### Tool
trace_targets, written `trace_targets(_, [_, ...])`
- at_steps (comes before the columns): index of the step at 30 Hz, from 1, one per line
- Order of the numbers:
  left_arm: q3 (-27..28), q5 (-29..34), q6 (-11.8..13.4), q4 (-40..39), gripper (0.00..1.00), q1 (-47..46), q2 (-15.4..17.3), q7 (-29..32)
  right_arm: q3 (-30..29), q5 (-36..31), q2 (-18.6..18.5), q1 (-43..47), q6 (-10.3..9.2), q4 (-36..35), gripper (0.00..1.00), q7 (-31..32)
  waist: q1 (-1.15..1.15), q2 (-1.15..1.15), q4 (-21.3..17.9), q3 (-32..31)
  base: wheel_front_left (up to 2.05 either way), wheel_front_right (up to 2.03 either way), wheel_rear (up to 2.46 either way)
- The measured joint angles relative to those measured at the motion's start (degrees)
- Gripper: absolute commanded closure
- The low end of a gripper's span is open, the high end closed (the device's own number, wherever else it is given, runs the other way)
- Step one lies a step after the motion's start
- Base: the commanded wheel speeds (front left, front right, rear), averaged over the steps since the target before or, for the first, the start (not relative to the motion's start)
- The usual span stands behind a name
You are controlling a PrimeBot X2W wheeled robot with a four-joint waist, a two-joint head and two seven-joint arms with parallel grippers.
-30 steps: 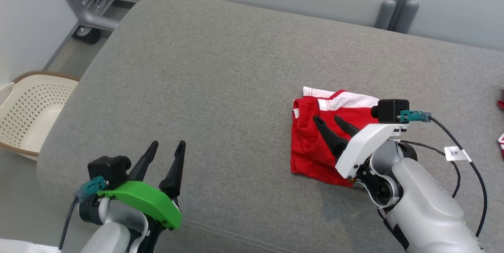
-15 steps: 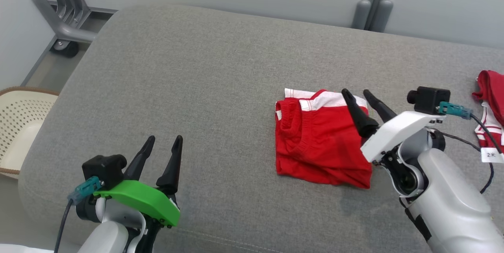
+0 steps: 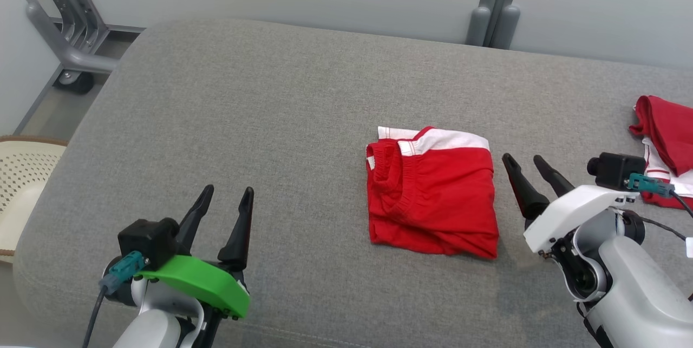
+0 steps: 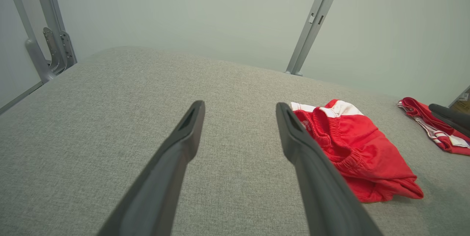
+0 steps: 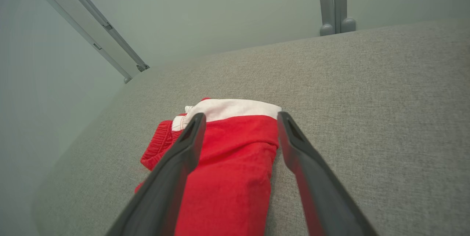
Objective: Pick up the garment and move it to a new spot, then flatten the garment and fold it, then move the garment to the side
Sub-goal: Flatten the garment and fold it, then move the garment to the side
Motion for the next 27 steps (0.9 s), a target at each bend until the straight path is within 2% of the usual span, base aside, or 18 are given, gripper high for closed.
trace_targets(12, [-0.29,2.21,0.05,-0.87,0.00,-0.03,1.12,-0.23,-0.91,2.83,0.89,1.37,-0.41,2.70,0.00,0.80,0.00,0.00,1.58,1.64,0.00,0.00,0.00])
trace_targets(20, [-0.51,2.53,0.07,-0.90,0.00,-0.06,0.89,-0.22,-2.36,4.21,0.91,1.34,-1.49,5.09,0.00,2.16,0.00,0.00,4.12,2.85,0.00,0.00,0.00])
trace_targets(22, [-0.52,2.53,0.08,-0.91,0.00,-0.06,0.89,-0.22,-3.05,4.68,1.10,1.30,-2.45,5.69,0.00,2.42,0.00,0.00,4.78,3.18,0.00,0.00,0.00])
trace_targets(27, [-0.51,2.53,0.49,-0.92,0.00,-0.06,0.82,-0.22,-4.47,6.26,1.53,1.25,-3.43,7.23,0.00,2.74,0.00,0.00,5.93,3.93,0.00,0.00,0.00])
